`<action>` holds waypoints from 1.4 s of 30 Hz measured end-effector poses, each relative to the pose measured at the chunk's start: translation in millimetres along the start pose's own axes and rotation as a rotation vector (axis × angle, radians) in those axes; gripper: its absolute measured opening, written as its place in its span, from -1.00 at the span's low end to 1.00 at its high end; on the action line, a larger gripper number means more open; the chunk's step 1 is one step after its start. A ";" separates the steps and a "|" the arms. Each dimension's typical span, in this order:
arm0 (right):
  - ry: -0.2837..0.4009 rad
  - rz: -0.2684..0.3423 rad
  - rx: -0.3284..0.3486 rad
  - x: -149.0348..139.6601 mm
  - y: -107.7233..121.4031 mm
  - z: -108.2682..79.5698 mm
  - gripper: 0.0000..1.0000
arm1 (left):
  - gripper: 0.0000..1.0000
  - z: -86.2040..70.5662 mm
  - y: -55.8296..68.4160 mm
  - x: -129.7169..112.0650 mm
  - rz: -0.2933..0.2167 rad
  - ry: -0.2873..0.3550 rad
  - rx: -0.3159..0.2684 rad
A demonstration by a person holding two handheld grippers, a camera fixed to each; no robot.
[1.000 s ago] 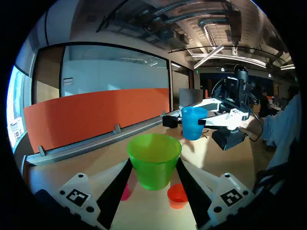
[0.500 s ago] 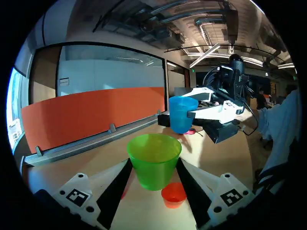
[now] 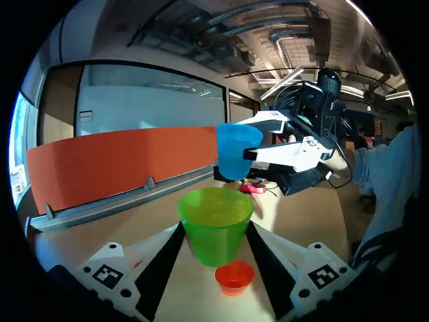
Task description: Pour water
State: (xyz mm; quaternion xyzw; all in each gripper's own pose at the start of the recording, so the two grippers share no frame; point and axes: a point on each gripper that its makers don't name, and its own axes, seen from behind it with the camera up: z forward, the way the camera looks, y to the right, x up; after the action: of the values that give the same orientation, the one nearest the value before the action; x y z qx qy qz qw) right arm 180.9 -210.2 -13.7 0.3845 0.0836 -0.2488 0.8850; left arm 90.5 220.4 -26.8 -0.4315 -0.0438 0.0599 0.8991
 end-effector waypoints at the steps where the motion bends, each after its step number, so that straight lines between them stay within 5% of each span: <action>1: 0.002 -0.011 0.000 2.3 0.4 1.3 0.84 | 0.64 0.4 1.4 0.5 -0.001 0.001 -0.003; 18: 0.014 -0.192 0.005 28.7 6.5 22.1 0.84 | 0.64 5.5 15.0 2.9 0.007 0.006 -0.035; 42: -0.003 -0.525 -0.003 48.1 10.6 46.3 0.84 | 0.64 11.3 20.5 13.2 0.009 0.025 -0.052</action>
State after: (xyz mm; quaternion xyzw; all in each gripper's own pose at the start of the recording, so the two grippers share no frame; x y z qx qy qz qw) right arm 225.7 -255.6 8.7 0.3481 0.1794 -0.4703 0.7909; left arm 100.6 243.8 -35.4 -0.4558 -0.0321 0.0572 0.8876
